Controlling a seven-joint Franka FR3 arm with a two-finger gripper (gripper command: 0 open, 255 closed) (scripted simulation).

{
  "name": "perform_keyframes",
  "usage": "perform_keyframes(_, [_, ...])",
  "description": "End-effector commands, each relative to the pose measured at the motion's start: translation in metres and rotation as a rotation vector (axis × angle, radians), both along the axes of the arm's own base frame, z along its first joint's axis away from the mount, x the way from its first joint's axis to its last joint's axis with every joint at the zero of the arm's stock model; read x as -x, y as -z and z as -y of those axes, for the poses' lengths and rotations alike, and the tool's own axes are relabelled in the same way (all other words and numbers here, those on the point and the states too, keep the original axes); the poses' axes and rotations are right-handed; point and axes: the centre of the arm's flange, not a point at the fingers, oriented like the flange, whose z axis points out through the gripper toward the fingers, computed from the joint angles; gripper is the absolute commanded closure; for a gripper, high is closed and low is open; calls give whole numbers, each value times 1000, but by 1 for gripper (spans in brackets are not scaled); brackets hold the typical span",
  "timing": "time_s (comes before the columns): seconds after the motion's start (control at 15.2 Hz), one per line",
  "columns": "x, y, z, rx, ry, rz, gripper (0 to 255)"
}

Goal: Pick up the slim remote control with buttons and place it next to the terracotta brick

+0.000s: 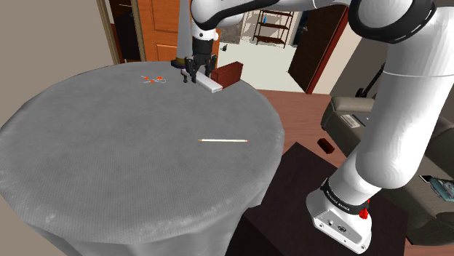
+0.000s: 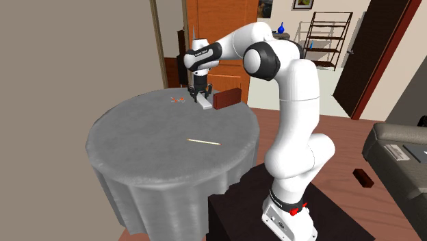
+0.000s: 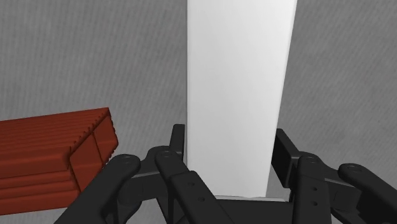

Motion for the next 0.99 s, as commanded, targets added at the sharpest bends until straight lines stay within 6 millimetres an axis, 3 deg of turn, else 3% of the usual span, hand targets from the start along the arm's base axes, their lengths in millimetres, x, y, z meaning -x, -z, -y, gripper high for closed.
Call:
perform_keyframes(0.0, [0, 10, 0, 0, 0, 1, 255])
perform_keyframes(0.92, [0, 82, 0, 0, 0, 1, 255])
